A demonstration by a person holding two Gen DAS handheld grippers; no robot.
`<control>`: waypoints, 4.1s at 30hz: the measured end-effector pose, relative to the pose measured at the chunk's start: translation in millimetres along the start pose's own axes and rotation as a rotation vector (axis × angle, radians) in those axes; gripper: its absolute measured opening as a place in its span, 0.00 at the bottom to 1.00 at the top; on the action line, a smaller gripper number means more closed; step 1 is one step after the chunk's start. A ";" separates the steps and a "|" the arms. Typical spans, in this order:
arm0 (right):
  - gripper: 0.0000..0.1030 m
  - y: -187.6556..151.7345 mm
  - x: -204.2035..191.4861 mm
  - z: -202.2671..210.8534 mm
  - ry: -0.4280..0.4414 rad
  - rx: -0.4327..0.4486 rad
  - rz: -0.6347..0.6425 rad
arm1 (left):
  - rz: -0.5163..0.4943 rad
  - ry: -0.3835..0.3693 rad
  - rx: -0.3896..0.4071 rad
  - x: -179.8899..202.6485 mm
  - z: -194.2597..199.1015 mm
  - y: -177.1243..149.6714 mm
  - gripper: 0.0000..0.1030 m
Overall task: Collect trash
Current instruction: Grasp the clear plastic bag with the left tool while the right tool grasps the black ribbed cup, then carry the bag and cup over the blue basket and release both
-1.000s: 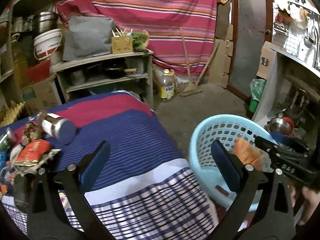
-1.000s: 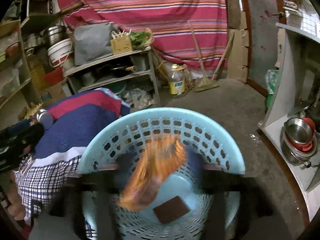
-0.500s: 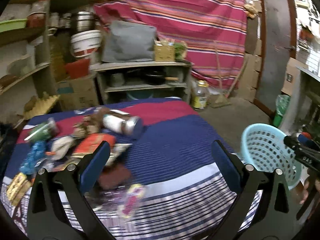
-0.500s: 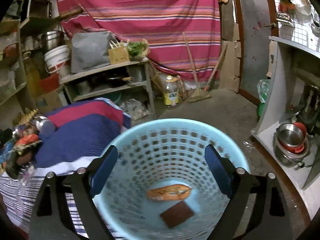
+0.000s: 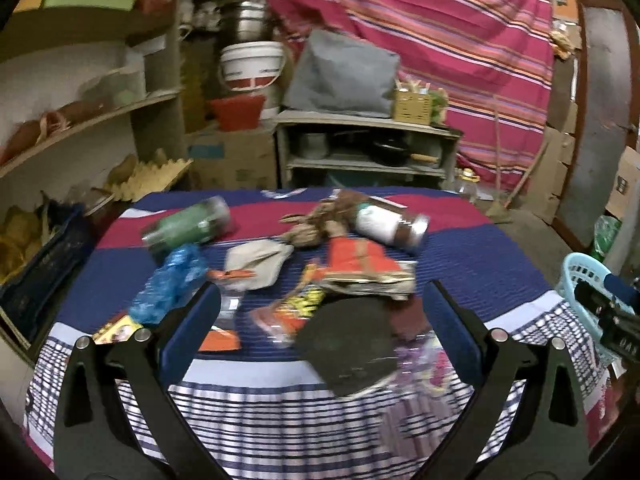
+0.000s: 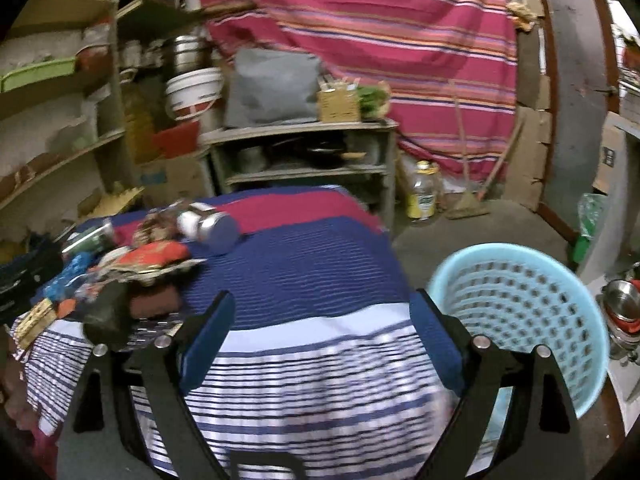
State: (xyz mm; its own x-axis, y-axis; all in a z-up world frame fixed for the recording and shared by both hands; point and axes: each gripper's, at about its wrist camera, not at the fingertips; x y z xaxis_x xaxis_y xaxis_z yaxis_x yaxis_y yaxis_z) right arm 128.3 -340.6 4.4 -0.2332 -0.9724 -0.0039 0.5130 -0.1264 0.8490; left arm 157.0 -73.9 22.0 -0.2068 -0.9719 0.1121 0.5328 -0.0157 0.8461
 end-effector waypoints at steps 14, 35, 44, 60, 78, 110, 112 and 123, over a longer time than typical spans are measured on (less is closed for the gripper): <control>0.85 16.1 -108.7 -0.7 0.067 0.017 0.063 | 0.080 0.065 -0.069 -83.5 -7.8 -5.7 0.95; 0.85 -12.8 -128.1 -34.8 0.034 -0.052 0.143 | 0.161 0.013 -0.312 -128.8 -90.1 -34.8 0.72; 0.85 -14.2 -143.9 -22.2 0.063 -0.029 0.179 | 0.121 -0.009 -0.264 -119.5 -63.9 -24.1 0.63; 0.90 -42.6 -205.0 -12.5 0.112 -0.043 0.339 | 0.183 0.046 -0.176 -150.1 -14.5 -8.7 0.63; 0.64 -45.2 -210.7 -29.7 0.204 -0.127 0.353 | 0.131 0.062 -0.185 -132.5 -27.2 -10.2 0.63; 0.64 9.1 8.5 -4.4 0.080 -0.052 0.055 | 0.017 -0.140 -0.157 -14.7 -29.8 5.2 0.32; 0.64 7.9 24.9 -6.3 0.053 -0.047 0.054 | 0.020 -0.165 -0.155 -3.3 -30.5 6.8 0.30; 0.64 17.8 125.0 -5.2 -0.061 -0.022 -0.024 | -0.031 -0.320 -0.090 115.7 -34.5 16.7 0.27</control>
State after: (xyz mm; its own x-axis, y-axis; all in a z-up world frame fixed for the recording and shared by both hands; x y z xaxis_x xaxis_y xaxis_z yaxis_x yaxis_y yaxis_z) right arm 112.6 -465.5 16.2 -0.2957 -0.9552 0.0087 0.5247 -0.1548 0.8371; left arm 170.3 -194.7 31.1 -0.4635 -0.8481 0.2567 0.5892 -0.0786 0.8041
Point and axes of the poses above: each gripper's, at about its wrist camera, not at the fingertips, and z roughly against the way its jaws point, x to its right, y to its top, and after that the axes turned 10 degrees about -y, right-handed
